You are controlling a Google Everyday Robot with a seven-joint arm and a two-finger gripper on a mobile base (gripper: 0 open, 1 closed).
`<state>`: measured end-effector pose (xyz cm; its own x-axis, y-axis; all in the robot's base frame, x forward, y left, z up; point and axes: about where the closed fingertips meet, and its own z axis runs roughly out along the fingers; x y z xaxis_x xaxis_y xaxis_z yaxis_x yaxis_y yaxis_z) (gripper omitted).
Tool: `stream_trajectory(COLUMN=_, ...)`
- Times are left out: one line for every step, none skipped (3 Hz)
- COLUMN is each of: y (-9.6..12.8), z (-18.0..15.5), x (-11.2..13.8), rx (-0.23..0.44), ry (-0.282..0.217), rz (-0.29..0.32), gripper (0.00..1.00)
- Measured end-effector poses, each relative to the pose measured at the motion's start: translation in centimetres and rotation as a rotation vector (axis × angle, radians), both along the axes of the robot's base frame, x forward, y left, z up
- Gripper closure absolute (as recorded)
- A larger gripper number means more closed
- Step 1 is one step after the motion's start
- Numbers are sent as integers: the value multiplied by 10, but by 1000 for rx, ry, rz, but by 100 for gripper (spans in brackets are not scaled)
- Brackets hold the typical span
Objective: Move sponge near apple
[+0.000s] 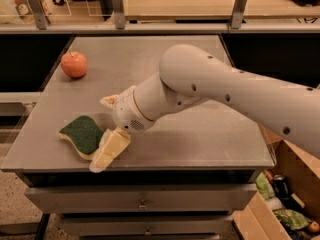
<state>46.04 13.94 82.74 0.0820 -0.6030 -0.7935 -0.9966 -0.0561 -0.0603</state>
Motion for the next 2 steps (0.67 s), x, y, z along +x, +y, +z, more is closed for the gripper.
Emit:
stream_trajectory(y=7, z=-1, x=-2, rx=10, ry=-10, rz=22, gripper=18)
stream_trajectory(y=12, z=-4, x=-4, rx=10, ry=1, rz=45, gripper=41)
